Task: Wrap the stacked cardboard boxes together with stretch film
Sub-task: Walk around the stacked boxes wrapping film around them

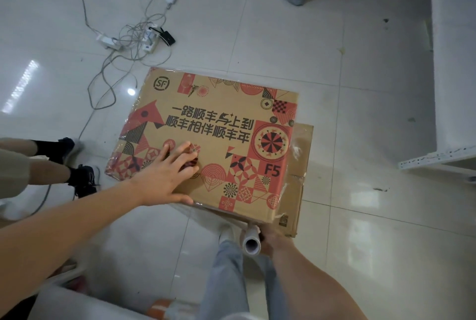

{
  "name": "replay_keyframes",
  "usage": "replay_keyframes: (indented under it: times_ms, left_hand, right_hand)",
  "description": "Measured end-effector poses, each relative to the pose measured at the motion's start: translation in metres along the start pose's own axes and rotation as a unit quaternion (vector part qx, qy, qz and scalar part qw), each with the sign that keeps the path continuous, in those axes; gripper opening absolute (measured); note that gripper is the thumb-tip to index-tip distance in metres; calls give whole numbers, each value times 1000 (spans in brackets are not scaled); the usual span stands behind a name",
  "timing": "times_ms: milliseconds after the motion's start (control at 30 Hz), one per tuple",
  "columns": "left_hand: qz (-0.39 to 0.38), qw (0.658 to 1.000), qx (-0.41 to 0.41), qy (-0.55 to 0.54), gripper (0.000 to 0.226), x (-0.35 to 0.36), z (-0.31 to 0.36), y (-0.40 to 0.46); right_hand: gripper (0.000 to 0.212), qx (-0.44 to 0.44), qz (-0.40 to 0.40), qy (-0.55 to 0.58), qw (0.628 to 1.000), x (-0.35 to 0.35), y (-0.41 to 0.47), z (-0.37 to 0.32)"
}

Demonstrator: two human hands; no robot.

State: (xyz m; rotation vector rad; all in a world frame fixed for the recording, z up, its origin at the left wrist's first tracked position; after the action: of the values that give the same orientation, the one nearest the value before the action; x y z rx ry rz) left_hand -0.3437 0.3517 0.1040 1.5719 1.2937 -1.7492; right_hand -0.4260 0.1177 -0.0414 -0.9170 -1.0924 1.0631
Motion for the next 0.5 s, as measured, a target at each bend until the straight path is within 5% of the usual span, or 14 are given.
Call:
replay_keyframes:
  times_ms: [167,500]
  left_hand:
    - [-1,1000,-1,10,77,-3,2,1]
    - [19,1000,-16,-4,82,-3,1,-2]
  right_hand:
    - [12,52,26,-91,994,-3,9,16]
    - [38,18,68,121,990,-41,14,6]
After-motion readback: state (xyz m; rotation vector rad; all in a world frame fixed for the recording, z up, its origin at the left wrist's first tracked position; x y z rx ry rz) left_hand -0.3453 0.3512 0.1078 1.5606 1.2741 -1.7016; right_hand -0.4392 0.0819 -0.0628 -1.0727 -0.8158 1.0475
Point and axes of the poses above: each hand's wrist, its own y-axis towards the middle knuckle, its own x-axis out of the palm, z = x × y, the point moved 9 cm from there along y, towards the middle knuckle, and after that the axes turned 5 degrees about x, right-handed, at the moved point
